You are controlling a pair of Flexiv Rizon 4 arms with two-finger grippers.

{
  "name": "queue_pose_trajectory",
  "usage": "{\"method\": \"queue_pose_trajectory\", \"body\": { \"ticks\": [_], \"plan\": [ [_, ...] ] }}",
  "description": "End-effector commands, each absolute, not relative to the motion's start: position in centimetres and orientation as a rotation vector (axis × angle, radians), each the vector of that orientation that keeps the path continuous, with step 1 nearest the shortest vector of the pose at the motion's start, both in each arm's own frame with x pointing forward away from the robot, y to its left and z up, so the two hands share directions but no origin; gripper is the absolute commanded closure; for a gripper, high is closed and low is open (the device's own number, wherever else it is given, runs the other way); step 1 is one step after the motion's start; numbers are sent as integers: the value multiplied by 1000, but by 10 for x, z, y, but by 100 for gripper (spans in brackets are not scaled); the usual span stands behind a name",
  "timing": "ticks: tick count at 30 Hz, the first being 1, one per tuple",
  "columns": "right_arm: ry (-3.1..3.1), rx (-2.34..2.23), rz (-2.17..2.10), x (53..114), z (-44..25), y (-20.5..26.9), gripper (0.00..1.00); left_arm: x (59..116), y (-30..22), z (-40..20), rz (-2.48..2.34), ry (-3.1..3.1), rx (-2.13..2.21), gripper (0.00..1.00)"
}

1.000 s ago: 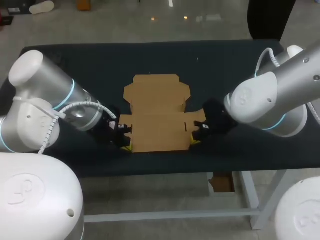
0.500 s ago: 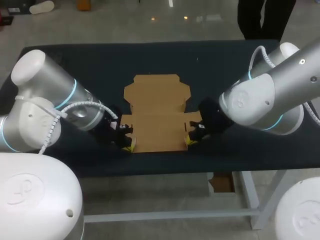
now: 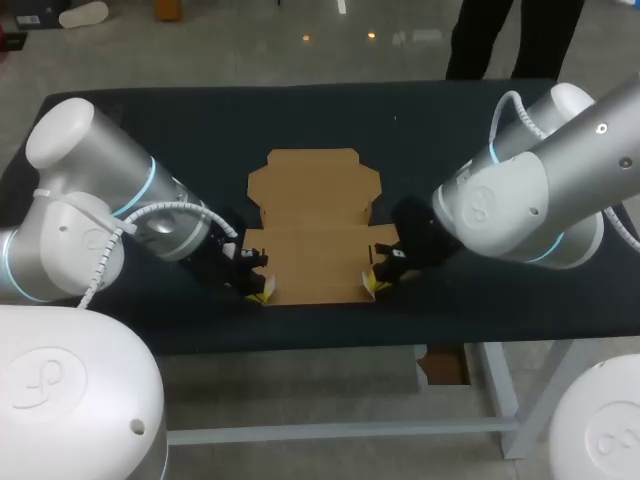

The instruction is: Assemble the packaging by folding the flat box into shape, placing the metal phone stand inside, and closing the box properly

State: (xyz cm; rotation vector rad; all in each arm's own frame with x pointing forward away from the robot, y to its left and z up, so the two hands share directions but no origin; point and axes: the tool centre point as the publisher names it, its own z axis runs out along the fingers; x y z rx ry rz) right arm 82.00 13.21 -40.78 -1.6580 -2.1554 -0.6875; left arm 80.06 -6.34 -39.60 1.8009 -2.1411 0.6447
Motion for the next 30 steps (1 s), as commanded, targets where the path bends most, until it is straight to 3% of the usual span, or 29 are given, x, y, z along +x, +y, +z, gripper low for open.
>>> {"method": "queue_pose_trajectory", "body": {
  "ticks": [1,30],
  "plan": [
    [-2159,-1653,-684,820,-410,135,100,802,-67,-398,633,-2145,1801,100],
    [-2172,-1639,-638,821,-422,144,100,806,-73,-406,617,-2157,1813,100]
  ]
}}
